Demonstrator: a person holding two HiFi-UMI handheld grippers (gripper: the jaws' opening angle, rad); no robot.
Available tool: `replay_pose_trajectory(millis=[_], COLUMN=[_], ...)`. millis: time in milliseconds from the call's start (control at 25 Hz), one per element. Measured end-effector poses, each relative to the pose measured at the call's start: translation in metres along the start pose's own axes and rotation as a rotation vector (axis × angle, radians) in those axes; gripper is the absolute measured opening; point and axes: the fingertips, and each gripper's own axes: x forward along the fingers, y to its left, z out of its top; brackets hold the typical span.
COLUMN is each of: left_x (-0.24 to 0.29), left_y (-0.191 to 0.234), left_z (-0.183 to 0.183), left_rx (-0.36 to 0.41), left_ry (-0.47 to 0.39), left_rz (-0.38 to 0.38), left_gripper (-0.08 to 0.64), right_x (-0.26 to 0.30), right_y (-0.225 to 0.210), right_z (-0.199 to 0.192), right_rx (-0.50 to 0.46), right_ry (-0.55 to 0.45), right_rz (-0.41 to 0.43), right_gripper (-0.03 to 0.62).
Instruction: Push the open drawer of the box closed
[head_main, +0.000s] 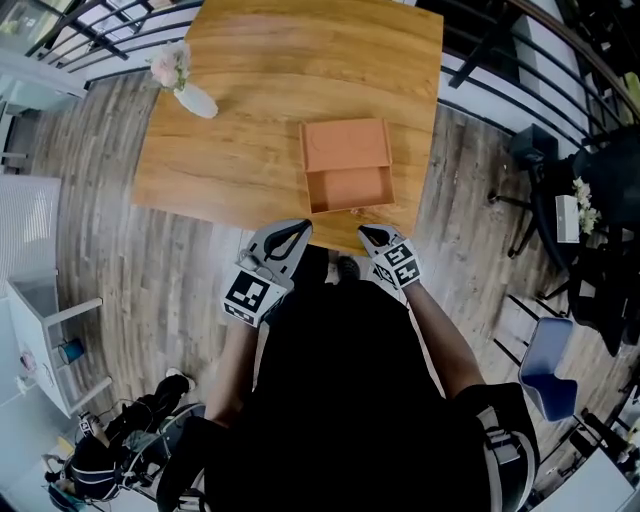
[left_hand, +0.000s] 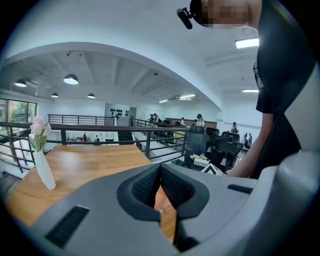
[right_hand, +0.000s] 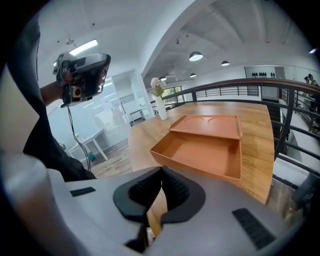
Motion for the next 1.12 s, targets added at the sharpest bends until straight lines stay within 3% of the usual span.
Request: replay_pose_trajectory(millis=[360,1120], left_x=[0.009,0.012], left_y=[0.022,0.043], left_z=[-0.001,-0.003], left_rx=[-0.002,0.004], left_ry=[0.02,0.043], left_rz=[-0.041,-0.058], left_gripper=[0.022,0.023], right_x=[0.026,0.065], right_y=[-0.03,-0.055], right_z=[-0.007,-0.023], right_rx=[0.152,0.266], right_ry=[-0.014,0.072], right_rz=[-0.054,-0.116], right_gripper=[0.017,0.095])
